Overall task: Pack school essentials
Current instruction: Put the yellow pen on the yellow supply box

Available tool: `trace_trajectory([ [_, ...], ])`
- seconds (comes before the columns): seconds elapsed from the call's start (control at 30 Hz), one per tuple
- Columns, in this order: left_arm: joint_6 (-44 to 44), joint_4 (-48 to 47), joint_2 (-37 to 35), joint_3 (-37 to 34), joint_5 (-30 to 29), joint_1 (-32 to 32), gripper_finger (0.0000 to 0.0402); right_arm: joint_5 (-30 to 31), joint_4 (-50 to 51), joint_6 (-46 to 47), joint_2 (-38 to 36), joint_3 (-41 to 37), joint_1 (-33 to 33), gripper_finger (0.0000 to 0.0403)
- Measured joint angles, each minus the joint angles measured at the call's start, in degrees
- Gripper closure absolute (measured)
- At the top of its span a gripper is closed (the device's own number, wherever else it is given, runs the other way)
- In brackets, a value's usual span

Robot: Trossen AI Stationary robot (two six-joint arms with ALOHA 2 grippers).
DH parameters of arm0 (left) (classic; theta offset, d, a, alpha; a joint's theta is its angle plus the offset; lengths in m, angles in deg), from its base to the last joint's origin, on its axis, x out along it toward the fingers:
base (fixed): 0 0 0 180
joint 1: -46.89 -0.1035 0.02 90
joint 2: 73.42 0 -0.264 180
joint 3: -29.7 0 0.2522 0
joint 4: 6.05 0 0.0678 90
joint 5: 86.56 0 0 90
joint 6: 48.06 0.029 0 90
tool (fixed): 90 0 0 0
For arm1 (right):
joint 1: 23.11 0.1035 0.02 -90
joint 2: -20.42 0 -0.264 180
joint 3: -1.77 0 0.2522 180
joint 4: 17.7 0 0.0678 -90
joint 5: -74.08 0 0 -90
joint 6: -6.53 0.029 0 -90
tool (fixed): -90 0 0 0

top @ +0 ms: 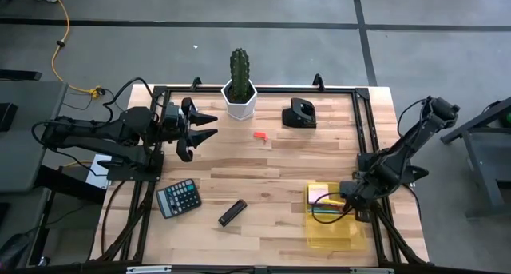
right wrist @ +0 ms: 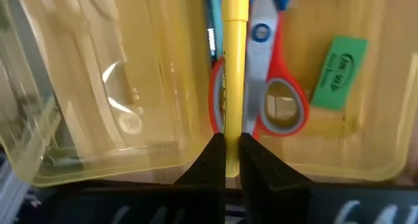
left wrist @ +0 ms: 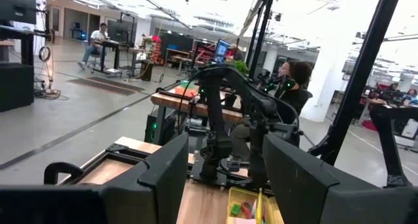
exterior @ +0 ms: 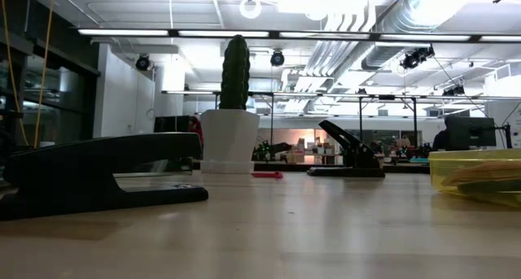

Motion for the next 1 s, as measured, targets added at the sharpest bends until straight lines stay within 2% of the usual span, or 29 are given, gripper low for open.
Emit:
trace_trajectory([
  [0.13,0.0,0.0,0.0,0.0,0.0,0.0,0.0216,-0.7,-1.8,-4.5,2.3,0.0,0.0,0.0402],
  [0.5,0.0,0.0,0.0,0.0,-2.5,0.0,0.0216,0.0,-5.2,-7.3,10.5,0.0,-0.4,0.0397],
  [0.83,0.0,0.0,0.0,0.0,-2.8,0.0,0.0216,-0.7,-5.9,-6.1,10.6,0.1,-0.9,0.035],
  [1.0,0.0,-0.3,0.0,0.0,-2.8,0.0,0.0216,-0.7,-7.4,-5.6,10.4,0.1,-0.9,0.0306],
])
